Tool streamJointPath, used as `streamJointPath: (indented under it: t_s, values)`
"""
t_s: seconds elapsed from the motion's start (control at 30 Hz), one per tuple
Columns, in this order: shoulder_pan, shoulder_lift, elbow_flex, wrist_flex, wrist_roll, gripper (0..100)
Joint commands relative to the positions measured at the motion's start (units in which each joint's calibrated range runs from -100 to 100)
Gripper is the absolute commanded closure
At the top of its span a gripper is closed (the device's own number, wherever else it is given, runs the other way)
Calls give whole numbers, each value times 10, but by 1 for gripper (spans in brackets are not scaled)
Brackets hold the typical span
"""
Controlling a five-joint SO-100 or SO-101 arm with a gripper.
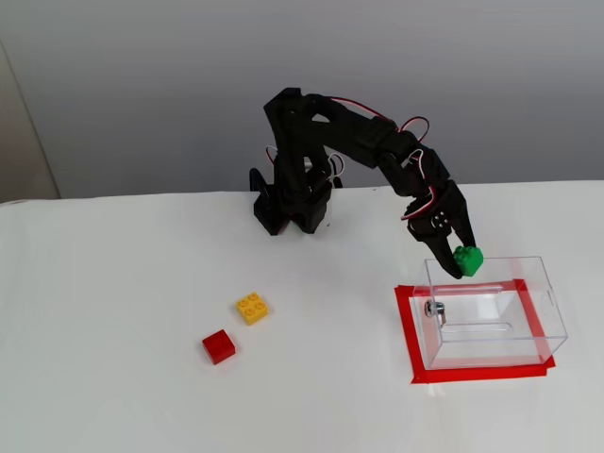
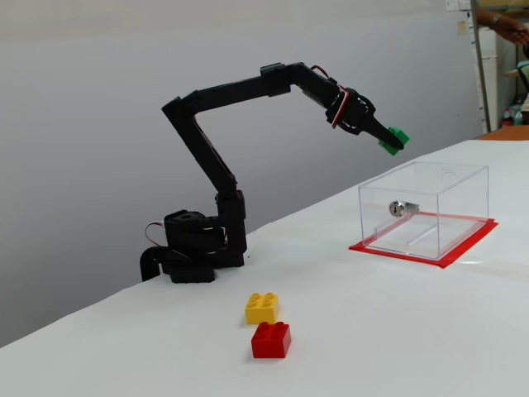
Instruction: Pick the green lego brick and place it into the transparent box
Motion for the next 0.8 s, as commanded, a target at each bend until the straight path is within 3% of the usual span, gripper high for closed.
streamJointPath:
  t_s: [0.0, 0.77]
  values:
    - [-8, 28, -56, -10, 1, 91]
    - [-39, 245, -211, -10, 1, 90]
